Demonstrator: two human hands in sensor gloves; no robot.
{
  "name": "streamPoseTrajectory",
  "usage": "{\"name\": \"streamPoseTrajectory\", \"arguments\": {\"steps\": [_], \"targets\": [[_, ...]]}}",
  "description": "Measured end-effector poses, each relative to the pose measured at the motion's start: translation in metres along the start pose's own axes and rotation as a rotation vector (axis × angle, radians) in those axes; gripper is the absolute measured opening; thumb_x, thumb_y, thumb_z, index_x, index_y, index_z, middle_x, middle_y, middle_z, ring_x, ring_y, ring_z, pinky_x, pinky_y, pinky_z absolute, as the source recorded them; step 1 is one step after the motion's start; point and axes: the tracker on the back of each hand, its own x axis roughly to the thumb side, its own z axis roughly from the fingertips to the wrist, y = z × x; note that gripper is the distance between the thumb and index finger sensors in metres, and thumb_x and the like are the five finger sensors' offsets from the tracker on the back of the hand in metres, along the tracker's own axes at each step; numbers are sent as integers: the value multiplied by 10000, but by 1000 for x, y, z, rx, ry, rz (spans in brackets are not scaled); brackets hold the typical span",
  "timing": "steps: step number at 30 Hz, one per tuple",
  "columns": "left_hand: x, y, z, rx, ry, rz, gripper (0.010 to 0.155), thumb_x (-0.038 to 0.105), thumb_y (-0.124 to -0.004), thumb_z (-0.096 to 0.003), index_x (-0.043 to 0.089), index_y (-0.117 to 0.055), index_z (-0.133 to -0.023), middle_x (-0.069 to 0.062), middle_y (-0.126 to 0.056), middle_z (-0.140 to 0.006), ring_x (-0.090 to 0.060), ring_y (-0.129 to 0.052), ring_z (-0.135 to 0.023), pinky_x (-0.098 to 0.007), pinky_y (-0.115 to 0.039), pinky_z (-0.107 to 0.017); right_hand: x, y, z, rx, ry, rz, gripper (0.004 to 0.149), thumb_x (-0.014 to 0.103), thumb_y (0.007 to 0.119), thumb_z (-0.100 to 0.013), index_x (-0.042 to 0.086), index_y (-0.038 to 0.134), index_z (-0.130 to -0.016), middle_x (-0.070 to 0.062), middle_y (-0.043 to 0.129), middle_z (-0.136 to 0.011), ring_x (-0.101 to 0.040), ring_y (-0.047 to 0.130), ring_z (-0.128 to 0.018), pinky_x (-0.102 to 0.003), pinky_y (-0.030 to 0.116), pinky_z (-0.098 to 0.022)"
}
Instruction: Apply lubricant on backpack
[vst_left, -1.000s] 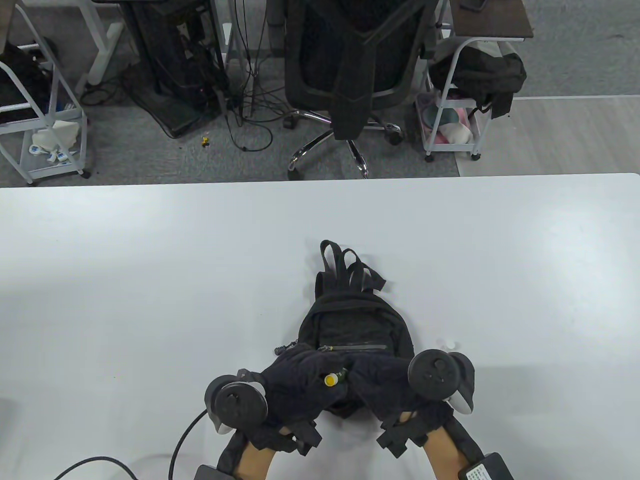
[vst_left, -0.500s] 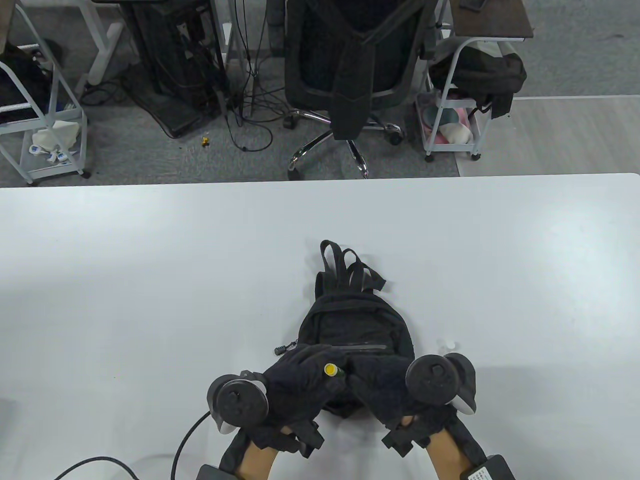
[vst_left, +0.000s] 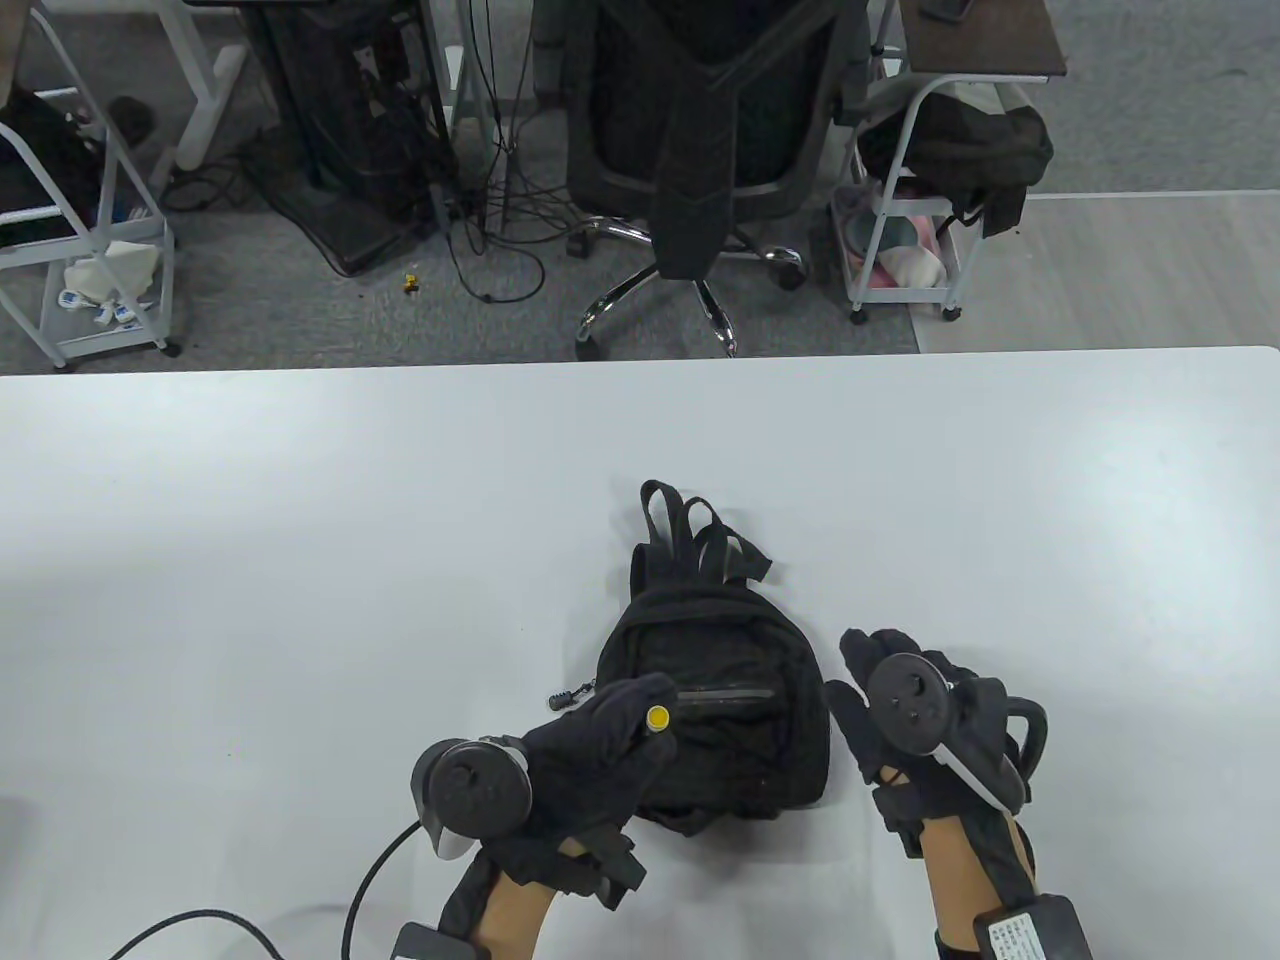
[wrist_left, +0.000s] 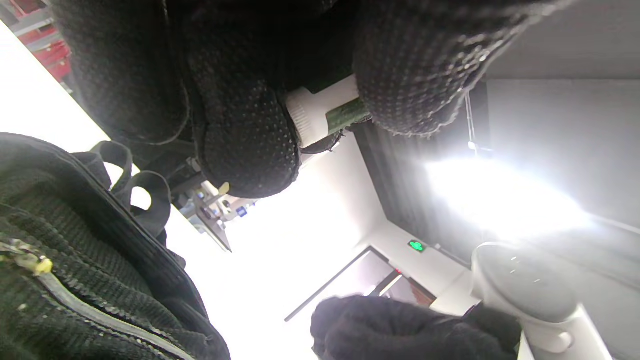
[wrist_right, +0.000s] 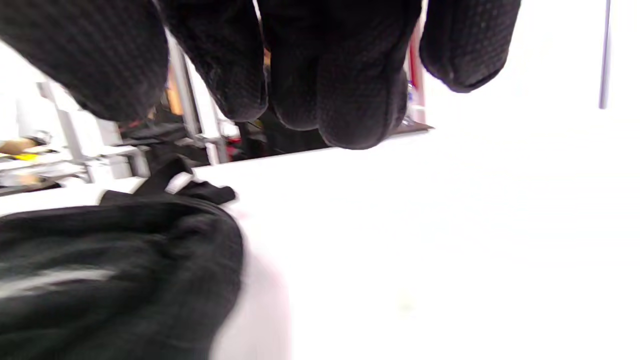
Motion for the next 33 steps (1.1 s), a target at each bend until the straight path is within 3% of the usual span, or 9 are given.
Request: {"name": "streamPoseTrajectory", "arguments": {"steps": [4, 9, 21, 26, 33], "targets": [[-1, 2, 0, 5, 4, -26, 552, 314, -921, -423, 82, -840, -918, -181, -929, -854, -346, -1114, -539, -617, -889, -539, -13, 19, -14, 82, 155, 119, 557, 579, 879, -428, 348, 805, -929, -8, 830, -957, -268, 999, -716, -544, 748, -612], [-1, 2, 0, 0, 0, -43, 546, 314, -923, -420, 80, -852, -908, -183, -938, -846, -342, -1116, -532, -610, -891, -537, -18, 37, -23, 108, 263, 235, 569, 561, 911, -420, 349, 796, -935, 5, 871, -908, -232, 1026, -660, -517, 776, -589], [0, -2, -1, -51, -1, -70, 543, 303, -925, -420, 88, -852, -913, -174, -934, -860, -342, -1109, -545, -599, -890, -545, -19, 60, -31, 143, 315, 329, 531, 513, 919, -430, 334, 811, -919, 34, 919, -826, -185, 1041, -587, -485, 797, -571], [-1, -1, -2, -43, 7, -73, 545, 298, -926, -417, 86, -850, -914, -173, -934, -861, -339, -1108, -544, -595, -891, -546, -11, 45, -28, 44, 276, 261, 515, 492, 943, -415, 349, 820, -893, 54, 939, -775, -151, 1047, -534, -462, 810, -568], [-3, 1, -2, -34, 16, -95, 536, 287, -926, -419, 91, -856, -912, -170, -927, -869, -344, -1099, -545, -591, -893, -542, 12, -11, 4, -215, 40, -58, 507, 495, 960, -392, 312, 856, -853, 40, 971, -703, -134, 1061, -449, -442, 837, -535]]}}
